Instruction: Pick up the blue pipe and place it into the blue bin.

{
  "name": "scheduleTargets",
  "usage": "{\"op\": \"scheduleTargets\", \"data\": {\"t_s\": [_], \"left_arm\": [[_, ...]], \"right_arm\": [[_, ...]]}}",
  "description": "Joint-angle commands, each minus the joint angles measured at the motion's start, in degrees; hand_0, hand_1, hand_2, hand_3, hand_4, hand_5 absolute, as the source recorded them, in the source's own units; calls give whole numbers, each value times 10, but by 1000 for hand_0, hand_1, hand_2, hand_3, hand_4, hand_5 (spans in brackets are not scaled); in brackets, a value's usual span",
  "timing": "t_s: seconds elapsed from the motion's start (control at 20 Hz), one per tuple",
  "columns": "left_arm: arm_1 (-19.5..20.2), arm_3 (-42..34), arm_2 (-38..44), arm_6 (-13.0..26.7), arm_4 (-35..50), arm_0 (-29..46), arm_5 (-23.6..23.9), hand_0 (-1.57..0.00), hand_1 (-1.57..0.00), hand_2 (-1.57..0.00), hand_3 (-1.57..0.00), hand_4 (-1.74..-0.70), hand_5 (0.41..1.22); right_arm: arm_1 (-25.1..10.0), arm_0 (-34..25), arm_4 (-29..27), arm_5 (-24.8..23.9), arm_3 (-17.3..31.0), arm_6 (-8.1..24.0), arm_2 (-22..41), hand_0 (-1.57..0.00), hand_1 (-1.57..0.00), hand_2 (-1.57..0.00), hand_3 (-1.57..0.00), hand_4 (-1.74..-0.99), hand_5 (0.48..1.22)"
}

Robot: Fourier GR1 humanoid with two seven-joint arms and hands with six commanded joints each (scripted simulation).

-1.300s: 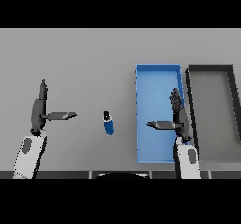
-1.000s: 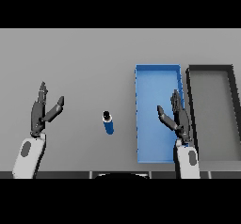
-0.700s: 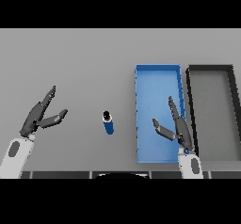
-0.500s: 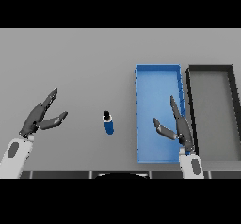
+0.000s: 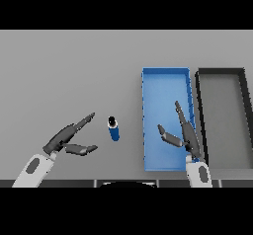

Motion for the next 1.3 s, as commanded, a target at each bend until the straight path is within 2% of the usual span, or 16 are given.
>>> {"op": "scheduleTargets", "data": {"t_s": [0.0,0.15,0.35,0.55,0.75,0.9,1.0,1.05,1.15,1.2,1.25], "left_arm": [[-5,-7,-11,-6,-13,4,2,1,1,1,1,-1176,475],[-33,6,-28,-19,-41,-1,16,1,1,1,1,-1186,464],[-86,51,-50,6,-51,-26,18,1,1,1,1,-1206,468],[-141,102,-64,13,-62,-61,22,1,1,1,1,-1186,469],[-165,159,-73,3,-90,-97,21,1,1,1,1,-1131,462],[-190,176,-68,-21,-67,-106,8,1,1,1,1,-1192,513],[-206,187,-64,-31,-63,-114,12,1,-2,-39,-6,-1240,558],[-213,190,-63,-33,-60,-113,15,1,-40,-110,-43,-1267,585],[-222,190,-62,-31,-58,-110,23,-100,-265,-357,-215,-1317,651],[-233,192,-58,-26,-44,-111,22,-289,-458,-539,-486,-1342,765],[-238,194,-55,-17,-40,-114,24,-504,-677,-733,-703,-1416,856]], "right_arm": [[2,-2,-2,0,-3,2,1,1,1,1,1,-1217,615],[-4,14,-6,4,-24,0,0,1,1,1,1,-1223,620],[-5,13,-10,5,-22,9,-4,1,1,1,1,-1229,622],[-5,15,-7,1,-23,9,-6,1,1,1,1,-1212,610],[-3,14,-10,3,-22,4,-5,1,1,1,1,-1201,605],[-7,22,-17,7,-26,-2,-9,1,1,1,1,-1207,607],[2,19,-8,1,-21,8,-3,1,1,1,1,-1204,605],[-4,14,-7,-1,-22,13,-8,1,1,1,1,-1196,603],[-3,22,-16,5,-30,5,-7,1,1,1,1,-1198,605],[-5,22,-19,6,-36,7,-8,1,1,1,1,-1199,605],[-6,22,-18,5,-36,17,-10,1,1,1,1,-1196,604]]}}
